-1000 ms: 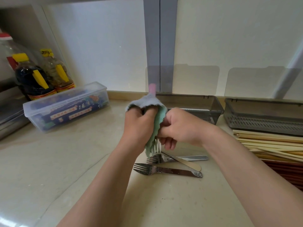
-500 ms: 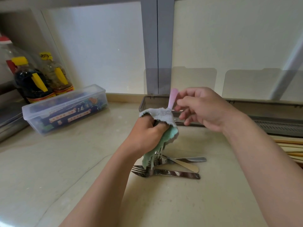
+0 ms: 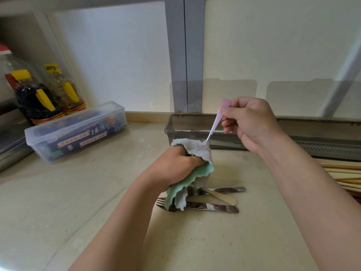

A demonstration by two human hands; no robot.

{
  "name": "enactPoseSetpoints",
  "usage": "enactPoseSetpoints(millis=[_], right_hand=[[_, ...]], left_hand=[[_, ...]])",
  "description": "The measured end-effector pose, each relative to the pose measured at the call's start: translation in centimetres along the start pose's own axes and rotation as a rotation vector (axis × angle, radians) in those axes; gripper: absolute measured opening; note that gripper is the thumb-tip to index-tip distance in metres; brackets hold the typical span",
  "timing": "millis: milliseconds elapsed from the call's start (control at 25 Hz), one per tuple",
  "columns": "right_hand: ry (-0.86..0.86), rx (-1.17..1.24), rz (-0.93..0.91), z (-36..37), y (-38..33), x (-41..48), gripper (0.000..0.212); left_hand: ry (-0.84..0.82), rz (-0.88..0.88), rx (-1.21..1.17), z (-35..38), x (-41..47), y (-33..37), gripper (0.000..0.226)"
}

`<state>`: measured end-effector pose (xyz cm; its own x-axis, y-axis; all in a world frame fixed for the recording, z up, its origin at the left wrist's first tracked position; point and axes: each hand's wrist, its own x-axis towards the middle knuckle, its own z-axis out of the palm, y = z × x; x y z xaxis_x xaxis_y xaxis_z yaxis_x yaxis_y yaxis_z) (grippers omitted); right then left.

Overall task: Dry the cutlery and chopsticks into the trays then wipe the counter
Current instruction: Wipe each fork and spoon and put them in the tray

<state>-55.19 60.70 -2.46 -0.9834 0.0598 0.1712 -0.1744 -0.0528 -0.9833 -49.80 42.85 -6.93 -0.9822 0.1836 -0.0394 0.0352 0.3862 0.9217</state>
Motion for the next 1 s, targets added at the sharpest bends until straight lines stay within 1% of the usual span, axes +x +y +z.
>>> enactPoseSetpoints(millis=[160,280,320,400,520,640,760,800,920,1000], right_hand=[[0.063,0.033,-0.054,0.1,0.1,0.2,0.028],[0.101,0.045,-0.070,0.2,0.4,0.2,0.025],[0.113,0.046,-0.064,0.2,0.5,0.2,0.023],[0.149,0.047,-0.046,0.1,0.6,0.3,0.022],[0.222,0.057,-0.031,-0.3,0.8,0.6,0.025],[0.301,0.083,-0.010,-0.5,1.1,0.6,0.024],[0.420,0.194,0.034,-1.0,1.4,1.1,0.009],[0.445,0.215,0.049,-1.1,1.6,1.3,0.008],[0.467,0.150,0.104,-0.9,2.7,1.5,0.012],[0.458,0.084,0.140,-0.6,3.6,1.5,0.010]], left_hand=[[0.001,-0.005,-0.046,-0.2,0.1,-0.2,0.014],[0.011,-0.001,-0.056,-0.3,0.4,-0.3,0.029],[0.012,0.003,-0.057,-0.4,0.4,-0.4,0.031],[0.037,0.004,-0.043,-0.4,0.6,-0.5,0.028],[0.125,-0.016,-0.041,-0.6,0.8,-0.7,0.016],[0.210,-0.040,-0.029,-1.0,1.0,-0.9,0.019],[0.305,-0.045,-0.060,-1.4,1.1,-0.8,0.026],[0.344,-0.041,-0.087,-1.5,1.1,-0.8,0.027],[0.479,-0.063,-0.154,-1.6,1.2,-0.7,0.026],[0.518,-0.082,-0.173,-1.6,1.4,-0.7,0.025]])
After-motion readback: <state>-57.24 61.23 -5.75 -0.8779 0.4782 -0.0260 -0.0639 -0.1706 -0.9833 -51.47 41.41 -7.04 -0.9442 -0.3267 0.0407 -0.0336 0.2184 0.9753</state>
